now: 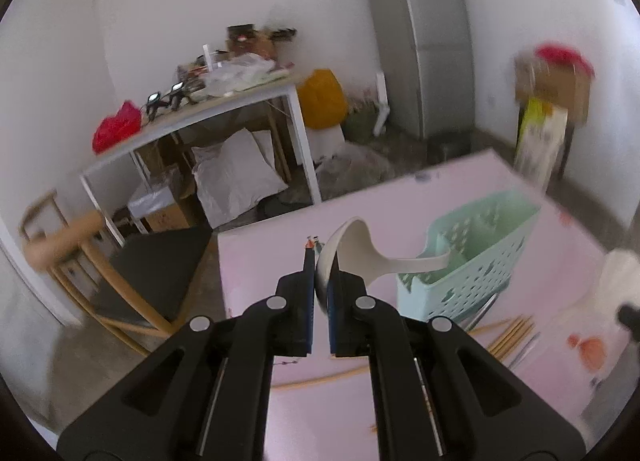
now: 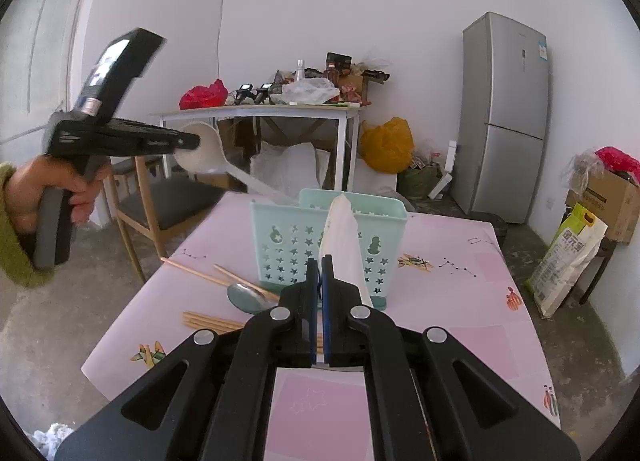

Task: Organize utensils
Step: 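Lower the ladle into the holder and open the left tool while the right tool lifts the rice spoon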

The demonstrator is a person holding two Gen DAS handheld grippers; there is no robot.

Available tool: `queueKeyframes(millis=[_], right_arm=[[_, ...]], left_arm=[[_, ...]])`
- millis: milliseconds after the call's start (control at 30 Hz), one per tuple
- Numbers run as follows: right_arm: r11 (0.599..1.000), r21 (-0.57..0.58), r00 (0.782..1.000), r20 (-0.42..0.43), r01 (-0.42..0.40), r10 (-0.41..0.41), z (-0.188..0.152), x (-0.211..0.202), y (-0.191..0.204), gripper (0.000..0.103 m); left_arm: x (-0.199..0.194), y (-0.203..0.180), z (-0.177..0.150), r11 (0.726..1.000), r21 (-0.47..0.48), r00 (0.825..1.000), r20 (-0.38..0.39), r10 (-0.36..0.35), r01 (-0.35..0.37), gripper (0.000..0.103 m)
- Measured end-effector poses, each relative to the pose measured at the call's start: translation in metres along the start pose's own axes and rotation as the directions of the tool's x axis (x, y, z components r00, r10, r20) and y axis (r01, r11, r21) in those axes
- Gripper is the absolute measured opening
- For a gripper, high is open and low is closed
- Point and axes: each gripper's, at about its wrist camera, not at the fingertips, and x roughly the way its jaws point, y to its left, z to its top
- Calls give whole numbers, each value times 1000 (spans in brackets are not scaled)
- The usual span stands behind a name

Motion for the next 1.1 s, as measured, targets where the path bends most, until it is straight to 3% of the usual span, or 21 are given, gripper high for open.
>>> queueKeyframes(millis=[133, 300, 533, 700, 867, 1100], right_arm=[[1000, 18, 1000, -4, -6, 6, -4, 2, -6, 2], [999, 39, 1000, -8, -12, 12, -7, 3, -12, 2], [998, 62, 1000, -10, -13, 14, -8, 4, -18, 2], [998, 64, 1000, -14, -8, 9, -6, 6, -19, 2], [997, 75, 1000, -21, -10, 12, -8, 9, -21, 2], [994, 107, 999, -4, -31, 32, 0, 3, -32, 2]], left_arm=[[17, -20, 10, 989, 143, 998, -38, 53, -47, 4], [40, -33, 17, 984, 176, 994, -102, 37, -18, 5], [66, -27, 17, 993, 16, 985, -130, -116, 119, 10], [66, -12, 15, 962, -146, 968, -62, -242, 231, 18], [53, 1, 12, 933, -235, 961, 42, -272, 274, 34], [31, 10, -7, 916, -289, 960, 93, -264, 280, 45]])
